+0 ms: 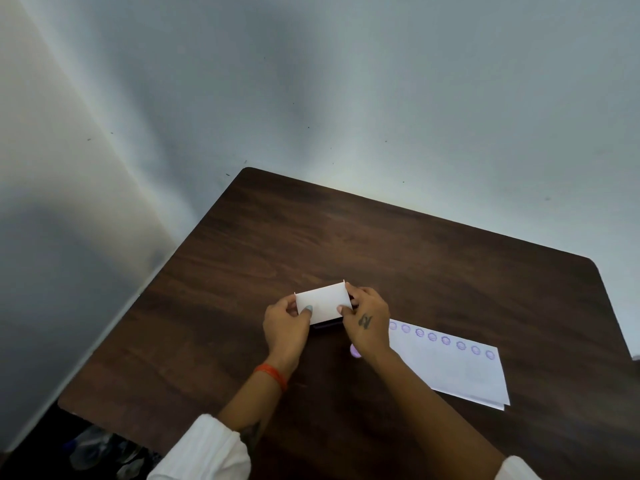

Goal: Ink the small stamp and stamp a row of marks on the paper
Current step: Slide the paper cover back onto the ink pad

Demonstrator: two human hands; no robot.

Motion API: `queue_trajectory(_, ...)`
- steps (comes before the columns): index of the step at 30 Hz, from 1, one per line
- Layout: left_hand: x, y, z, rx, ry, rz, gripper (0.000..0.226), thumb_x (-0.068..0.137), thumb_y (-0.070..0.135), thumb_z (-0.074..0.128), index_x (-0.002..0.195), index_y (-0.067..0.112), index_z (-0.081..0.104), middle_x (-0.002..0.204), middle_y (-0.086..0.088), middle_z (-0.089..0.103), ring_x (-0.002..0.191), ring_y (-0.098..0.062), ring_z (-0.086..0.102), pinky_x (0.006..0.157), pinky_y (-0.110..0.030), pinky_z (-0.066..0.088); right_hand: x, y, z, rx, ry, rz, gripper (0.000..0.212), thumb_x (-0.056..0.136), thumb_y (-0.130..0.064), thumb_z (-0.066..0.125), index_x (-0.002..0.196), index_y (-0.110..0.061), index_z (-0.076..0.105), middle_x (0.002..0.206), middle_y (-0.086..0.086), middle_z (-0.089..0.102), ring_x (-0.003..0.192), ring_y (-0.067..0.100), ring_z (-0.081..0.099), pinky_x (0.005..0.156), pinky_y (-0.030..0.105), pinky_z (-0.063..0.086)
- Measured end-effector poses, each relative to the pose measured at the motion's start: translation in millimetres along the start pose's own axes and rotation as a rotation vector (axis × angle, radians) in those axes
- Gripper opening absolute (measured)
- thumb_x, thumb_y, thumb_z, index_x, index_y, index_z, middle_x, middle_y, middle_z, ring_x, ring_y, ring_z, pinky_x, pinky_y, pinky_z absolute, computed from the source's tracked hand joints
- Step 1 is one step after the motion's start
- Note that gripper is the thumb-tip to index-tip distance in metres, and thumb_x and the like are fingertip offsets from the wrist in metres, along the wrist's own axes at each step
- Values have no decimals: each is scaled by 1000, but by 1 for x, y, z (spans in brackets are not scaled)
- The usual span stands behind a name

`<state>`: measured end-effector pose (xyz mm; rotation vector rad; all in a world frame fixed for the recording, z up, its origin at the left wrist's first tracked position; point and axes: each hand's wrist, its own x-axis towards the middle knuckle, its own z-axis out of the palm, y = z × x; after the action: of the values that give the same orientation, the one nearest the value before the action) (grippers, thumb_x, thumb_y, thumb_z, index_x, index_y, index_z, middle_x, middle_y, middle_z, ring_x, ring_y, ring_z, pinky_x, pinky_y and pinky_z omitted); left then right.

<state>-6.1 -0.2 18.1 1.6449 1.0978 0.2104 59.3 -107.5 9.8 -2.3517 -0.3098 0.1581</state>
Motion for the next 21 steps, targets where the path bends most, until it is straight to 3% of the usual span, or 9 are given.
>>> queue_trajectory(5, -5, -1, 14, 25, -45, 0, 44, 84, 3, 60, 127, 8, 52, 132, -14, 53, 116, -25, 55, 100, -37, 47, 4, 14, -9, -11, -21, 31, 46, 80, -10, 67, 124, -9, 54, 122, 14, 61, 109, 27, 57, 95, 32, 44)
queue_trajectory(11, -5, -14, 25, 47, -83, -43, 44, 84, -2, 57, 125, 12, 52, 132, -12, 53, 114, -21, 56, 94, -32, 47, 6, 29, -8, 12, -70, 92, 43, 80, -11, 67, 122, -9, 56, 121, 14, 63, 105, 24, 60, 94, 31, 46)
queue_trajectory(21, 1, -21, 30, 101, -51, -8, 44, 83, -4, 58, 124, 12, 54, 134, -12, 50, 110, -19, 56, 96, -35, 49, 9, 37, -1, 39, -97, 155, 42, 81, -12, 67, 122, -10, 56, 123, 12, 62, 108, 23, 59, 94, 29, 46)
